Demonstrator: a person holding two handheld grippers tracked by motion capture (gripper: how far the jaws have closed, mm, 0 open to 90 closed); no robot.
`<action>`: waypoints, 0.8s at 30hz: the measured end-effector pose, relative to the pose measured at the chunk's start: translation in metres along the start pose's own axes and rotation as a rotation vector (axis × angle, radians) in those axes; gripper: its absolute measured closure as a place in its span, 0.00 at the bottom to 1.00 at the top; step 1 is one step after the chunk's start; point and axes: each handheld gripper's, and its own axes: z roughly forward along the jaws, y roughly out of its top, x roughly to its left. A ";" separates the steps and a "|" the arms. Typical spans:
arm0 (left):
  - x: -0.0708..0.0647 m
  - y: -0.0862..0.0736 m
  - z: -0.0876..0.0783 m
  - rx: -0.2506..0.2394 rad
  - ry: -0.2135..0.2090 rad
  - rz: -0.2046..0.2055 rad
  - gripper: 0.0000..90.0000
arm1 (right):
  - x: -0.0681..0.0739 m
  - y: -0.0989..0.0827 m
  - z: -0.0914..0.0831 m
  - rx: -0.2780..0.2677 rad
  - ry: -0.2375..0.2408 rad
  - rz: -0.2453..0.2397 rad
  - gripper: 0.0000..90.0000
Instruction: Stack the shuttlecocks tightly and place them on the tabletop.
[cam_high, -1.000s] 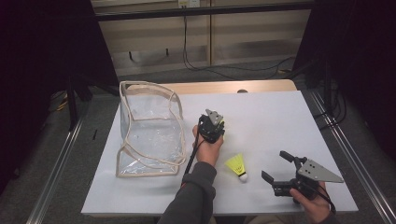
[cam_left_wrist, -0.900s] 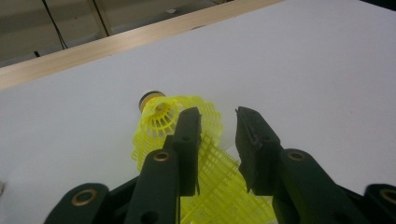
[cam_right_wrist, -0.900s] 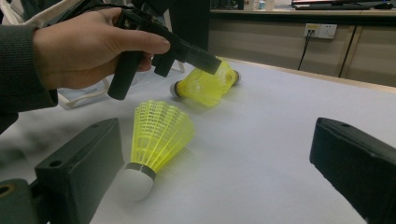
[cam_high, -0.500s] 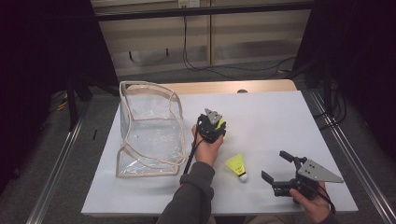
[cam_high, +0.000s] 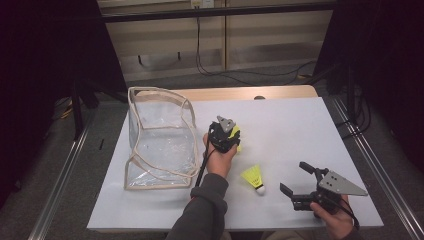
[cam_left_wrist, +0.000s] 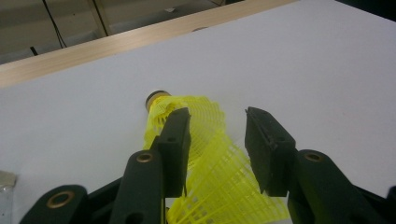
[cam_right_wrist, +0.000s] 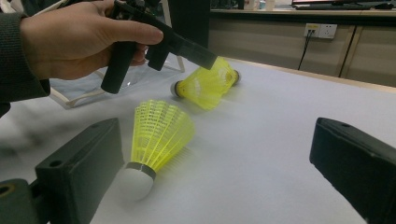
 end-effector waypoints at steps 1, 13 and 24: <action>0.001 0.000 0.000 0.002 0.001 0.002 0.67 | 0.000 0.000 0.000 0.000 0.000 0.000 0.02; 0.002 0.003 -0.004 -0.004 0.004 -0.039 0.58 | 0.000 0.000 0.000 0.001 0.001 -0.001 0.02; 0.001 0.003 -0.007 0.032 -0.005 -0.044 0.59 | 0.000 0.000 0.000 0.001 0.002 -0.001 0.02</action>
